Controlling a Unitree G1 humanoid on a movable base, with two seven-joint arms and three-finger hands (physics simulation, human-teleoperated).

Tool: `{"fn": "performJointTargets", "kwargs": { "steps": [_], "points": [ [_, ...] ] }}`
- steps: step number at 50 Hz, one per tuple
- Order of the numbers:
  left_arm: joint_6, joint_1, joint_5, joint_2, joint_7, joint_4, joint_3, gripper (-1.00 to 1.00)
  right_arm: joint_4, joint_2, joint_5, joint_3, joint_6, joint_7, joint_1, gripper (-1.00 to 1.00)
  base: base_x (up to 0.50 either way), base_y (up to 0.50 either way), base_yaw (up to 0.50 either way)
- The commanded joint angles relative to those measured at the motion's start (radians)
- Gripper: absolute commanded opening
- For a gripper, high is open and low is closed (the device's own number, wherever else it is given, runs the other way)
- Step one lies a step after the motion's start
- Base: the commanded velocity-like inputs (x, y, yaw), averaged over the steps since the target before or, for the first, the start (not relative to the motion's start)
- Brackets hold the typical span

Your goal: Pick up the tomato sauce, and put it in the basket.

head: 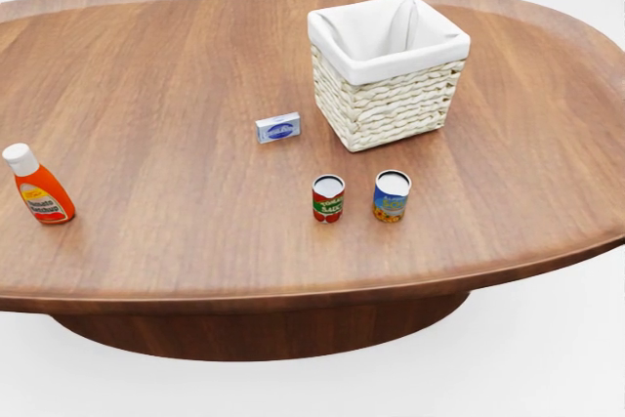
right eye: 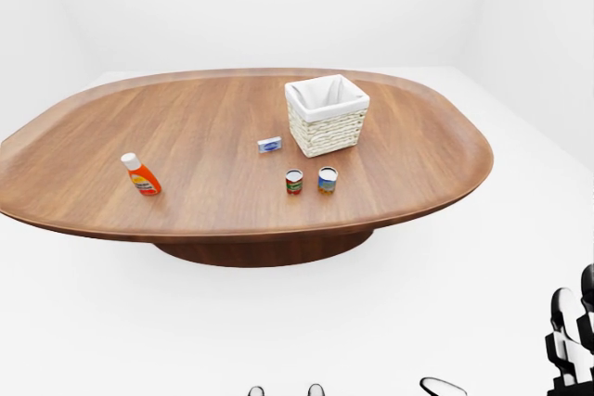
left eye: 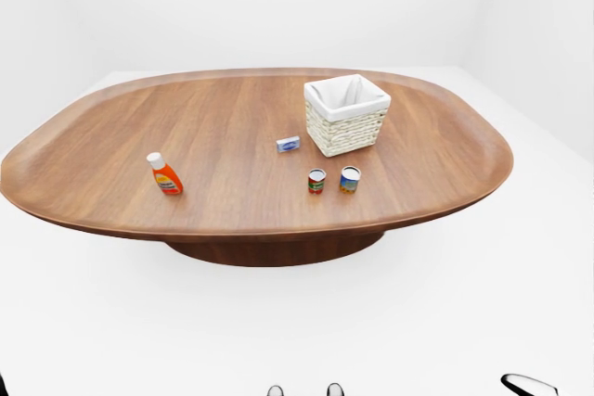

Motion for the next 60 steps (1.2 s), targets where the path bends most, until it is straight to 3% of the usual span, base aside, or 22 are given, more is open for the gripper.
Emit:
{"fn": "performJointTargets", "kwargs": {
  "steps": [1,60],
  "points": [
    [0.000,0.000,0.004,-0.003,0.000,0.000,-0.004,1.00,0.000,0.000,-0.001,0.002,0.000,0.008,-0.014,1.00,0.00,-0.24,0.00],
    [0.000,-0.002,0.032,-0.019,0.000,0.001,-0.027,1.00,0.000,-0.008,0.000,0.000,0.000,0.009,-0.024,1.00,0.00,-0.24,0.00]
  ]
}}
